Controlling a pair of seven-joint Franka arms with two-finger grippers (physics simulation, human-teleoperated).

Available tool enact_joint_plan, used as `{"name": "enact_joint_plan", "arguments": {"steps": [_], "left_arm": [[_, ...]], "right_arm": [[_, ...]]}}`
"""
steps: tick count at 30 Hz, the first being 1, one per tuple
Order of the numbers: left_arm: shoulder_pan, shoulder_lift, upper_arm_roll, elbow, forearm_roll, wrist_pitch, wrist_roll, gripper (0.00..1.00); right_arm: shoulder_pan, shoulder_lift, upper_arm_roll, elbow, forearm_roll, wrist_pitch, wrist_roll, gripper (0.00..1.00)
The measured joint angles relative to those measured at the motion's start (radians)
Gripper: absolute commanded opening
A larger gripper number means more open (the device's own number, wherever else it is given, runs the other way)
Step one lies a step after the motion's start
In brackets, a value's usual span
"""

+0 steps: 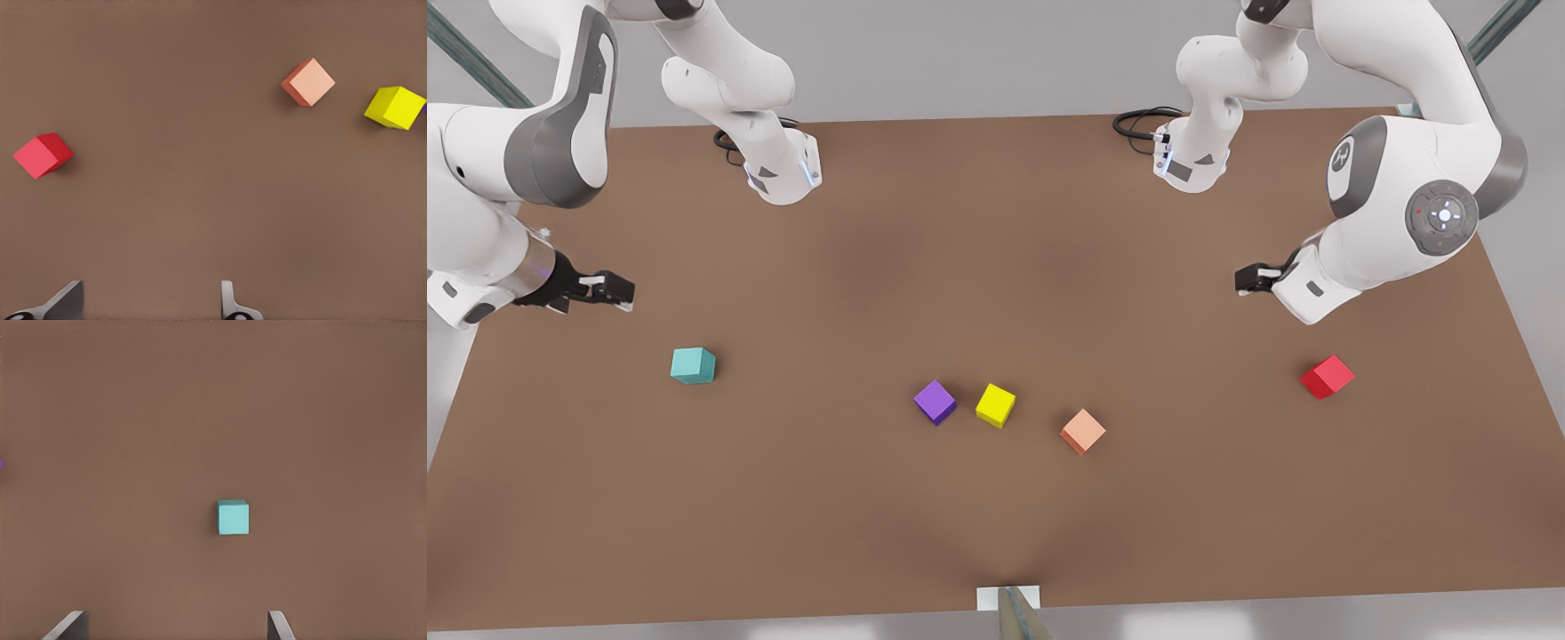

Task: Pick up red wooden cube and pass to hand red wooden cube and place in blue wooden cube

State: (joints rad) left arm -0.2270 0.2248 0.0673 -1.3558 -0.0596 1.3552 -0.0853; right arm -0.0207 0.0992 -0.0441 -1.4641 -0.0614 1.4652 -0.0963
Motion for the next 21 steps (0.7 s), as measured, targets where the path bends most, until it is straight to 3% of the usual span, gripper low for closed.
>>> {"name": "enact_joint_plan", "arguments": {"steps": [3, 5, 8, 11, 15, 21], "left_arm": [[-0.003, 0.015, 0.007, 0.001, -0.001, 0.008, -0.001, 1.0], [0.008, 0.094, 0.054, 0.015, 0.0, 0.028, -0.002, 1.0], [0.173, 0.253, 0.079, 0.02, -0.015, 0.13, -0.004, 1.0], [0.221, 0.343, 0.126, -0.029, -0.046, 0.266, -0.008, 1.0], [0.239, 0.362, 0.219, -0.198, -0.111, 0.486, -0.016, 1.0], [0.246, 0.364, 0.259, -0.28, -0.155, 0.677, -0.029, 1.0]], "right_arm": [[0.001, 0.002, 0.0, -0.001, 0.004, 0.007, -0.005, 1.0], [0.002, 0.004, -0.002, -0.001, 0.012, 0.01, -0.008, 1.0], [-0.001, 0.006, -0.003, -0.003, 0.02, 0.013, -0.012, 1.0], [-0.003, 0.009, -0.003, -0.004, 0.026, 0.015, -0.015, 1.0], [-0.003, 0.011, -0.004, -0.009, 0.036, 0.018, -0.02, 1.0], [-0.005, 0.013, -0.005, -0.016, 0.043, 0.021, -0.025, 1.0]]}}
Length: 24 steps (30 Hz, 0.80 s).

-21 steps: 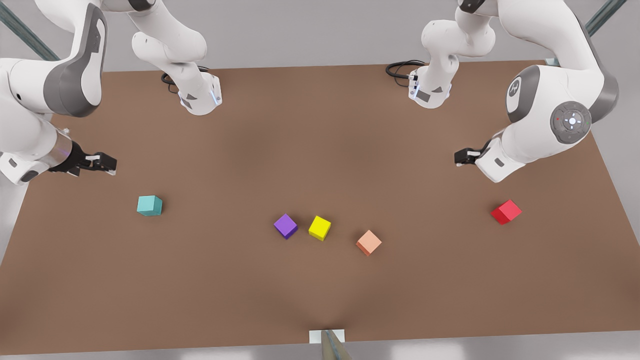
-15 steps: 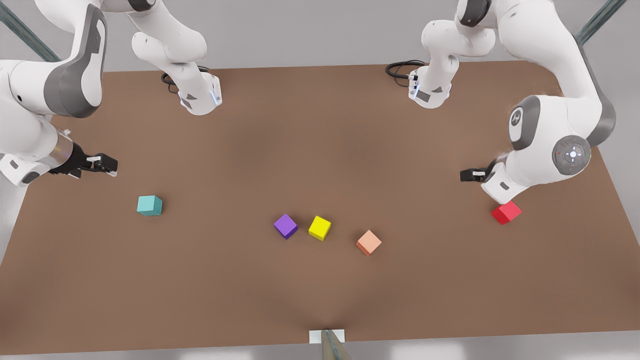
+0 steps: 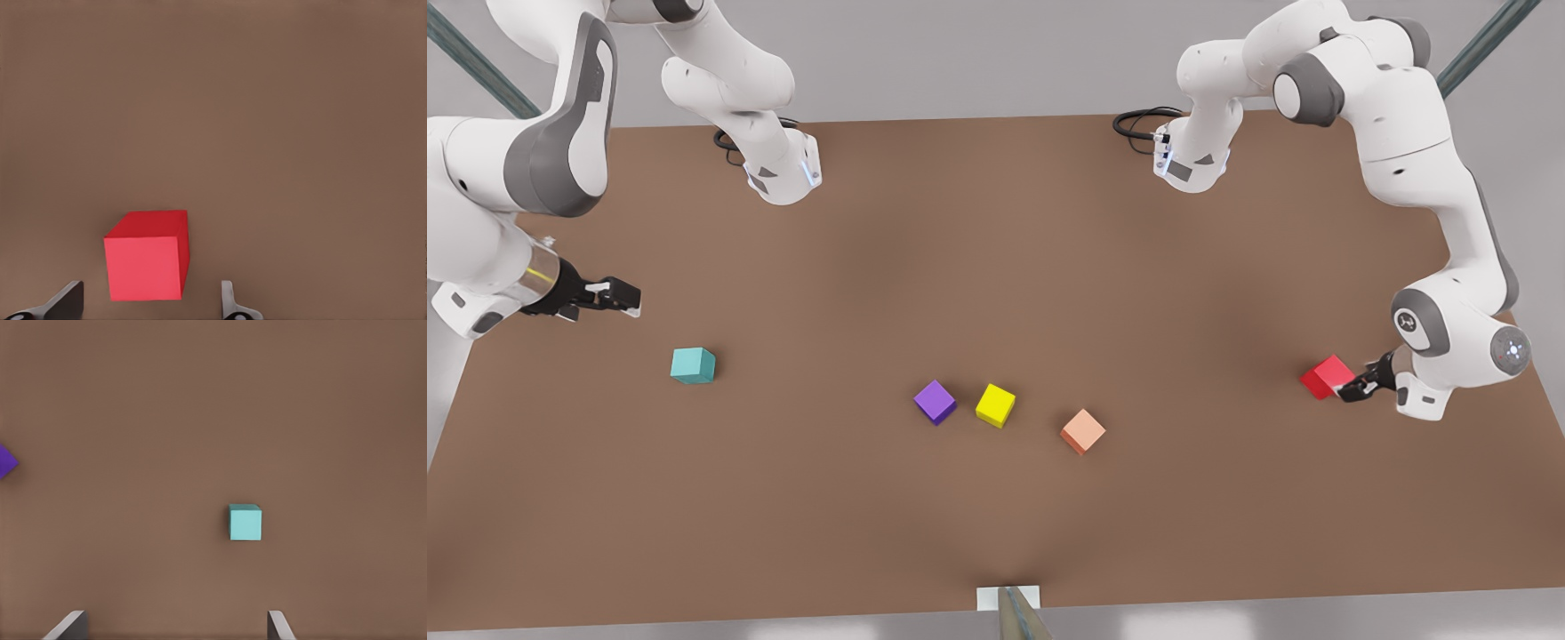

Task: Pick up red wooden cube and pass to hand red wooden cube and place in blue wooden cube

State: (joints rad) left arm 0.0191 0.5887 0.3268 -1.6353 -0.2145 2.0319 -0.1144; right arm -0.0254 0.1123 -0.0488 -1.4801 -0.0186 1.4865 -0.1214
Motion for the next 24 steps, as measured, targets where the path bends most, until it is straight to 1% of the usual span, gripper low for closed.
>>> {"name": "enact_joint_plan", "arguments": {"steps": [8, 24], "left_arm": [[-0.004, 0.006, 0.008, -0.082, -0.015, 0.086, -0.012, 1.0], [0.011, 0.102, 0.006, -0.097, -0.044, 0.148, -0.034, 1.0]], "right_arm": [[0.002, 0.003, 0.0, -0.007, 0.004, 0.001, -0.005, 1.0], [0.003, 0.006, 0.0, -0.017, 0.004, 0.002, -0.01, 1.0]]}}
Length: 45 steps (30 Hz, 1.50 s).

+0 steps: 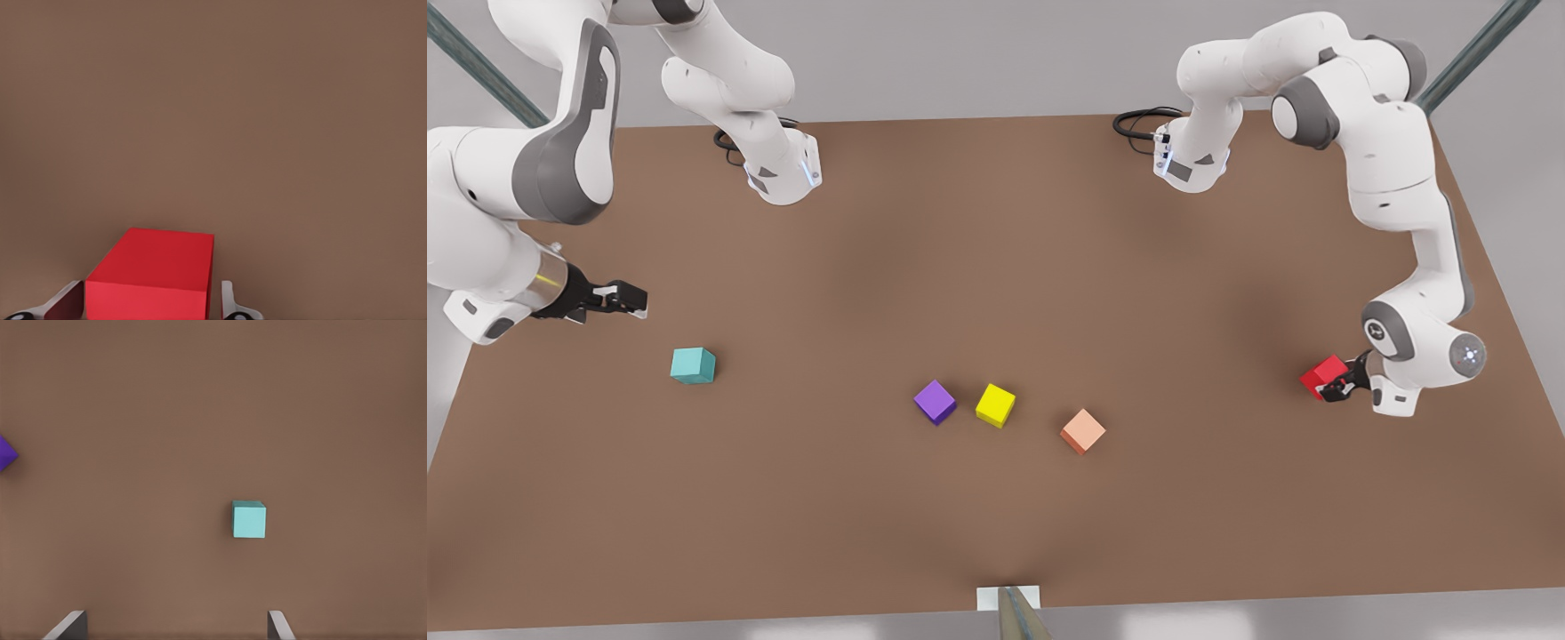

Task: Pick up red wooden cube and pass to hand red wooden cube and place in blue wooden cube

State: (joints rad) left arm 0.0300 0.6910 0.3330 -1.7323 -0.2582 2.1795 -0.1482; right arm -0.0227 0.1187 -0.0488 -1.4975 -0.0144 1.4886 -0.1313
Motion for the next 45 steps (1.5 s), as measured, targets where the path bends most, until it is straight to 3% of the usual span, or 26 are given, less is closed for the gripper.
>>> {"name": "enact_joint_plan", "arguments": {"steps": [4, 5, 6, 7, 11, 14, 17, 21, 24, 30, 36, 45], "left_arm": [[-0.001, 0.02, -0.002, 0.0, -0.012, 0.022, -0.003, 0.96], [-0.001, 0.021, -0.004, 0.0, -0.013, 0.026, -0.004, 0.69], [-0.001, 0.022, -0.005, 0.0, -0.013, 0.029, -0.005, 0.58], [-0.001, 0.023, -0.006, 0.0, -0.01, 0.032, -0.008, 0.57], [-0.002, 0.004, -0.058, 0.018, -0.003, 0.037, -0.02, 0.57], [-0.003, -0.008, -0.144, 0.216, -0.002, -0.071, -0.027, 0.57], [-0.005, -0.009, -0.324, 0.371, -0.072, -0.238, -0.036, 0.57], [-0.01, 0.025, -0.583, 0.413, -0.35, -0.391, -0.062, 0.57], [-0.026, 0.135, -0.703, 0.532, -0.474, -0.428, -0.086, 0.57], [-0.105, 0.285, -0.892, 0.674, -0.602, -0.271, -0.102, 0.57], [-0.146, 0.316, -0.934, 0.684, -0.636, -0.113, -0.082, 0.57], [-0.149, 0.331, -0.957, 0.685, -0.644, -0.041, -0.049, 0.57]], "right_arm": [[0.0, 0.0, 0.0, -0.001, 0.001, 0.0, -0.001, 1.0], [-0.001, 0.0, 0.0, -0.001, 0.002, 0.0, -0.001, 1.0], [-0.001, 0.0, 0.0, -0.001, 0.002, 0.0, -0.001, 1.0], [-0.001, 0.0, 0.0, -0.001, 0.004, 0.0, -0.001, 1.0], [-0.001, 0.0, 0.0, -0.003, 0.005, 0.0, -0.002, 1.0], [-0.002, 0.015, 0.0, 0.002, 0.013, 0.002, -0.002, 1.0], [-0.015, 0.073, -0.003, 0.013, 0.096, 0.002, -0.029, 1.0], [-0.022, 0.232, -0.001, 0.052, 0.347, -0.012, -0.076, 1.0], [-0.019, 0.399, 0.004, 0.101, 0.598, -0.022, -0.154, 1.0], [0.0, 0.536, 0.012, 0.152, 0.96, -0.024, -0.503, 1.0], [0.033, 0.574, 0.012, 0.124, 1.249, -0.003, -0.911, 1.0], [0.104, 0.594, 0.011, 0.014, 1.467, 0.06, -1.44, 1.0]]}}
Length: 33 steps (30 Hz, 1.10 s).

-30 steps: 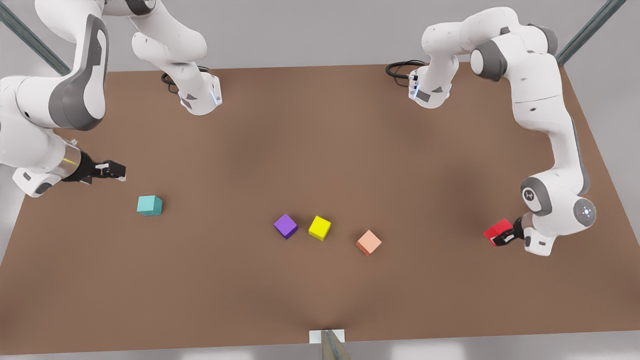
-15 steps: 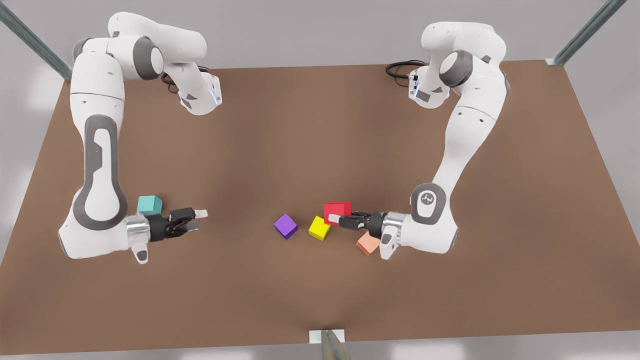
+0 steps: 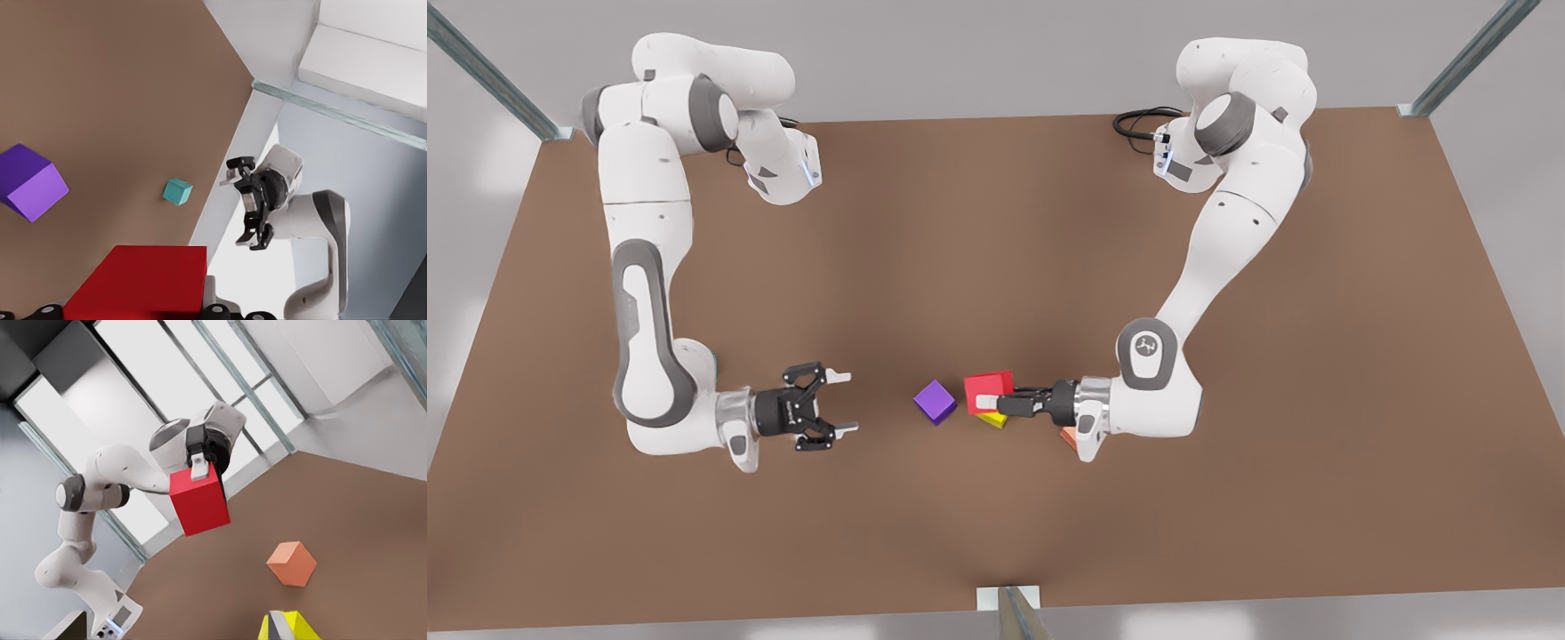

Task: Pick up red wooden cube and pass to hand red wooden cube and place in blue wooden cube

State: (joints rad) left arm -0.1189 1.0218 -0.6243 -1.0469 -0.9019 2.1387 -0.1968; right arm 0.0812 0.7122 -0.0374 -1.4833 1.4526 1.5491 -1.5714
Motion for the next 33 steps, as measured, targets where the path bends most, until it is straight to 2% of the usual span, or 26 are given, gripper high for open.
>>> {"name": "enact_joint_plan", "arguments": {"steps": [14, 33], "left_arm": [[-0.019, 0.017, -0.017, 0.0, -0.013, 0.044, 0.123, 0.54], [-0.03, 0.026, -0.017, 0.0, -0.014, 0.068, 0.235, 0.54]], "right_arm": [[0.13, 0.053, 0.0, 0.004, 0.188, 0.087, -0.465, 1.0], [0.219, 0.059, 0.002, 0.005, 0.295, 0.18, -0.68, 1.0]]}}
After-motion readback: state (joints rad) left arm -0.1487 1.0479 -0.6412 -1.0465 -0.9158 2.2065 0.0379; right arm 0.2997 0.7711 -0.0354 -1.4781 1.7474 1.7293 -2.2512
